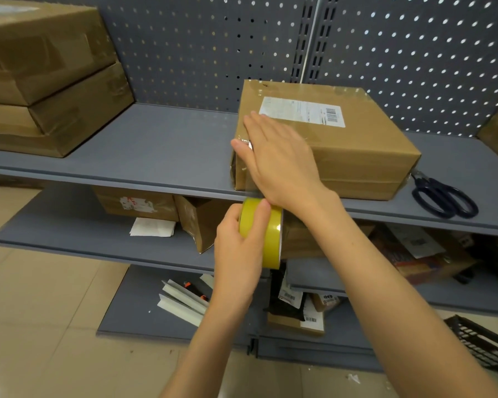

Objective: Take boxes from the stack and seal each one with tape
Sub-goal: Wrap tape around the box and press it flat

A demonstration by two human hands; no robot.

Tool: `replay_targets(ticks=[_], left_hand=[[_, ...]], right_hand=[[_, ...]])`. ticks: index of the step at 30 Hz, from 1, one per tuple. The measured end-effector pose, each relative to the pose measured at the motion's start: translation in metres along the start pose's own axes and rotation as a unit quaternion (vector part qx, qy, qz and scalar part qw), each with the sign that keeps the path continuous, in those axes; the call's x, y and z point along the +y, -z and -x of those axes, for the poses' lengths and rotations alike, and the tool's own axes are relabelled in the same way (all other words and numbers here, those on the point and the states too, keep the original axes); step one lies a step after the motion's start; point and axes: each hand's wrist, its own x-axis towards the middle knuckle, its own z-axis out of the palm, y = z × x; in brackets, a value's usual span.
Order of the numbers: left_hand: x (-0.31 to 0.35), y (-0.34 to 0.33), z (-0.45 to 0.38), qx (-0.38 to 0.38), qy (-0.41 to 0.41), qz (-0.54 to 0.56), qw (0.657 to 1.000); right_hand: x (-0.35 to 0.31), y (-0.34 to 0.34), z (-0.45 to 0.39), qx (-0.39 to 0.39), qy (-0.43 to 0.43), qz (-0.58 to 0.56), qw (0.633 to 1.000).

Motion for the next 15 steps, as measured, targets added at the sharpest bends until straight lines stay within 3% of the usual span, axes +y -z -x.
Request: replay_targets(ticks=[8,15], left_hand=[[-0.004,-0.002,-0.002,0.014,0.033,-0.053,0.998],[-0.007,0.003,-0.019,-0.029,0.127,-0.045,0.990]], right_hand=[[-0.002,0.002,0.001,0.000,-0.004,0.025,1.000],[-0.003,0.004,0.002,-0.014,-0.006,0.036,0.999]])
